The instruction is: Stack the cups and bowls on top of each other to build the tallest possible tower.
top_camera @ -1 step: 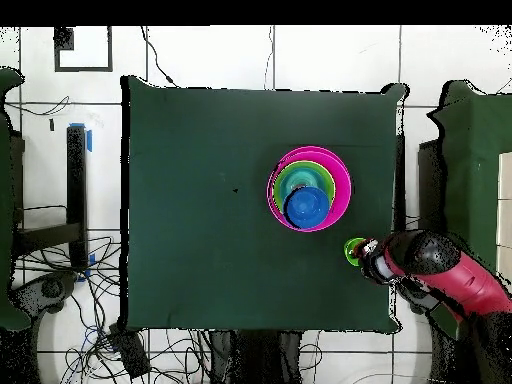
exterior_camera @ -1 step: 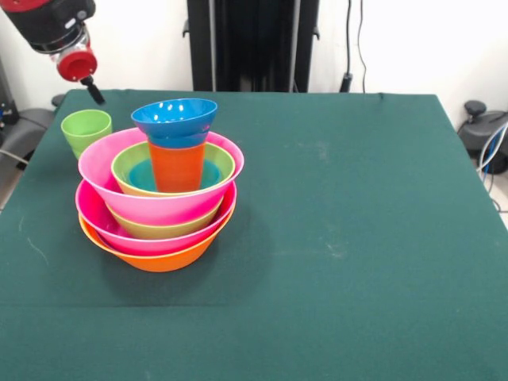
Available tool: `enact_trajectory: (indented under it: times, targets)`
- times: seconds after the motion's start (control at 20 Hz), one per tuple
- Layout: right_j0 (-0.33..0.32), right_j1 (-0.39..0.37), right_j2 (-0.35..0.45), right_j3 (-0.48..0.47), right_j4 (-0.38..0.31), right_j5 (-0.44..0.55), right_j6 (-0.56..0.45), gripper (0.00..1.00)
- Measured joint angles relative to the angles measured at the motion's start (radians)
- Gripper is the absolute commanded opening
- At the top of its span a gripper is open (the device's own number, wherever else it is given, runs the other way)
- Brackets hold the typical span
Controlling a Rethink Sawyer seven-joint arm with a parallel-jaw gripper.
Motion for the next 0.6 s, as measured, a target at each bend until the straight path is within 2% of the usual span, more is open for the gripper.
enact_trajectory:
  times: [0.6]
  targets:
    - [-0.025,0.054,-0.002,-0.012,-0.067,0.000,0.000,1.00]
